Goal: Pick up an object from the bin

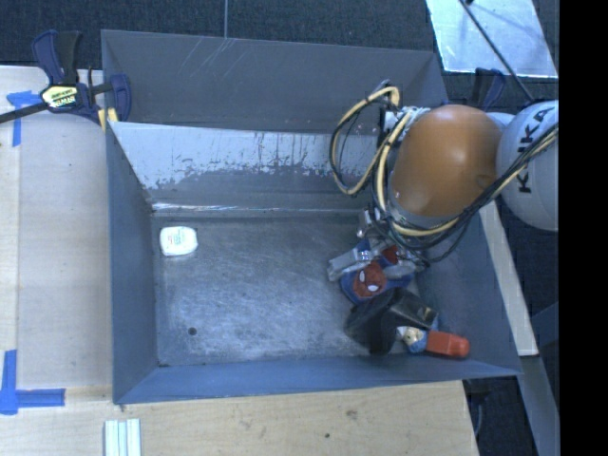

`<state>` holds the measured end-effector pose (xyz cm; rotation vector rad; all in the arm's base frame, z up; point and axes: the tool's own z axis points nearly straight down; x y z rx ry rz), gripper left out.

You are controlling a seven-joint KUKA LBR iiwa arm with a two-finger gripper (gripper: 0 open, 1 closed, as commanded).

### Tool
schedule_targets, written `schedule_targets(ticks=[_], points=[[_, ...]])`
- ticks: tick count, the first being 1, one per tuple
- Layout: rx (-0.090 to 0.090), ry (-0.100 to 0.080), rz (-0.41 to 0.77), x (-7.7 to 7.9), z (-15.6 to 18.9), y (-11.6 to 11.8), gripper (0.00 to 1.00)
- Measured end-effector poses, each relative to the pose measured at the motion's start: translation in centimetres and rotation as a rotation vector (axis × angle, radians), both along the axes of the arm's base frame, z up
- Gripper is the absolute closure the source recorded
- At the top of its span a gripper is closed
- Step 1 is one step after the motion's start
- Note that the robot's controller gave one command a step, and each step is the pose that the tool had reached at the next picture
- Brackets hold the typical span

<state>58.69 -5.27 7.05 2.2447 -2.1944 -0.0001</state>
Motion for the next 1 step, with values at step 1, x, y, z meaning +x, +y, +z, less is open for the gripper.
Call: schedule_targets(ticks=[1], points=[[0.001,0.000,-0.004,0.03,0.07,-0.09,0.00]])
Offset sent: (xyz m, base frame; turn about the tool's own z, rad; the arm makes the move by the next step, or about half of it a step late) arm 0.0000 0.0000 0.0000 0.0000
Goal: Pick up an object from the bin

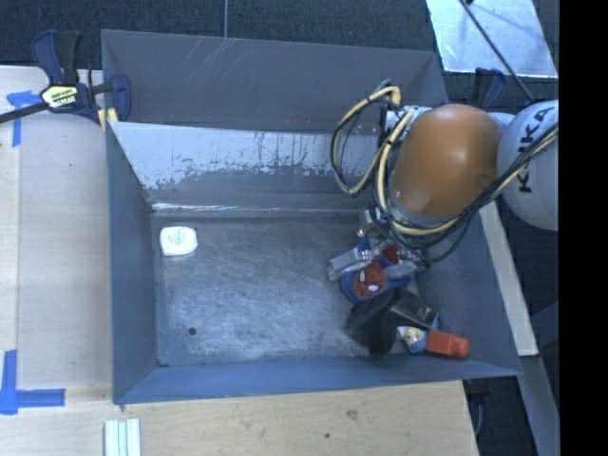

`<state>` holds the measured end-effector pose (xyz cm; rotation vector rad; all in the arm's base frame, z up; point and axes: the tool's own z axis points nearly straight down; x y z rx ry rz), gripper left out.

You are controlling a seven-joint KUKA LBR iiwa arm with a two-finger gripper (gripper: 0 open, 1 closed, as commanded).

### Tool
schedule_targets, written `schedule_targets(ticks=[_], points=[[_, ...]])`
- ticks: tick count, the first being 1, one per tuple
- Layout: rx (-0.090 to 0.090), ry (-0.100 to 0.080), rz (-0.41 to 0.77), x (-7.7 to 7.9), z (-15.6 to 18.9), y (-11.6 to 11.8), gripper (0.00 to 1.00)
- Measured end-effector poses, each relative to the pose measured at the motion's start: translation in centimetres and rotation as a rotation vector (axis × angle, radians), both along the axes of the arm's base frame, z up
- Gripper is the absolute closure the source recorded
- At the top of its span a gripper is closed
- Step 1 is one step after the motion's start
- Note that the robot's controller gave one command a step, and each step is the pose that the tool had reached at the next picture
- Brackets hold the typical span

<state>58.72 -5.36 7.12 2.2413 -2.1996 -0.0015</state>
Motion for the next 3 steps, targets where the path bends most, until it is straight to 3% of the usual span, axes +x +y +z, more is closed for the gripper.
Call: schedule_targets(ticks=[1,2,3], points=[[0.005,-0.002,0.001,0.1,0.1,0.3,1.00],[0.003,-0.005,-0.002,0.2,1.7,0.3,1.00],[0.000,-0.011,-0.005,0.4,9.4,0.3,1.00]])
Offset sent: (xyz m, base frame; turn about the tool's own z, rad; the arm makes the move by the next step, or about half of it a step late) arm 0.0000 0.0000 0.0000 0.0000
